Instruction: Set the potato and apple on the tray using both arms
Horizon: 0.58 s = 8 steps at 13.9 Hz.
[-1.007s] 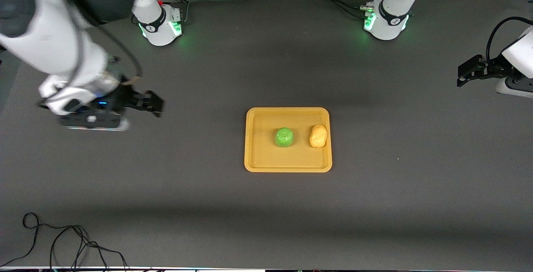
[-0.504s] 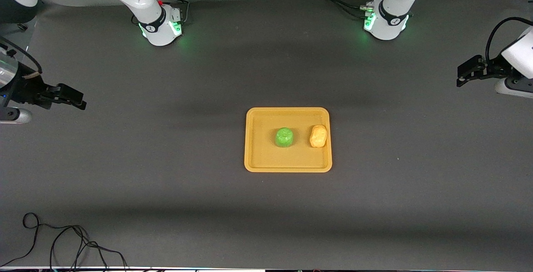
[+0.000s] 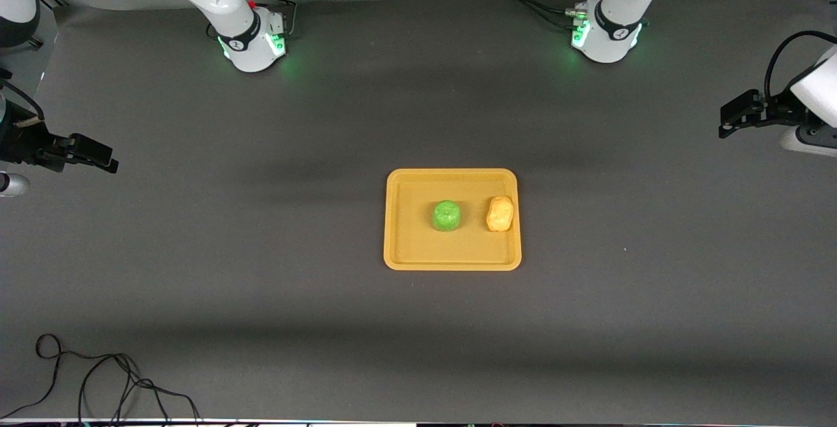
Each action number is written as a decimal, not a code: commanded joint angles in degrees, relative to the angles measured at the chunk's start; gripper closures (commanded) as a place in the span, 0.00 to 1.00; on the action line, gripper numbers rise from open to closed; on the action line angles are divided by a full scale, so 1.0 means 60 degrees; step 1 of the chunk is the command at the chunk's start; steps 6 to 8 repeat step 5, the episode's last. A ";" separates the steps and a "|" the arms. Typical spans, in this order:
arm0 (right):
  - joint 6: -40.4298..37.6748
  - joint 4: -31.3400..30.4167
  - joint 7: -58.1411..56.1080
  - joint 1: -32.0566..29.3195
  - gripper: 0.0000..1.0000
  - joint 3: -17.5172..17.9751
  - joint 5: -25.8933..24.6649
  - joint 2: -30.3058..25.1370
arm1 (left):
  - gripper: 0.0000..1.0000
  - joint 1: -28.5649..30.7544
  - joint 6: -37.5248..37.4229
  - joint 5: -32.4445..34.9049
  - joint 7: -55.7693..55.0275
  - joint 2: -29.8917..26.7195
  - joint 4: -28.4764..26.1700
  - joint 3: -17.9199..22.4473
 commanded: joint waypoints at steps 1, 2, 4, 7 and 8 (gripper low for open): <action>-0.0005 -0.0038 -0.0187 0.0038 0.00 -0.0003 -0.0003 -0.0074 | 0.00 0.0043 0.0030 0.0018 -0.0153 -0.0067 -0.0032 -0.0040; -0.0005 -0.0052 -0.0085 0.0052 0.00 0.0012 -0.0003 -0.0088 | 0.00 0.0043 0.0030 0.0018 -0.0153 -0.0067 -0.0032 -0.0025; -0.0005 -0.0037 -0.0055 0.0053 0.00 0.0012 -0.0003 -0.0073 | 0.00 0.0043 0.0045 0.0018 -0.0168 -0.0038 -0.0032 -0.0040; -0.0005 -0.0037 -0.0055 0.0053 0.00 0.0012 0.0012 -0.0073 | 0.00 0.0057 0.0074 0.0018 -0.0168 -0.0038 -0.0032 -0.0025; -0.0005 -0.0037 -0.0055 0.0053 0.00 0.0012 0.0012 -0.0073 | 0.00 0.0057 0.0074 0.0018 -0.0168 -0.0038 -0.0032 -0.0025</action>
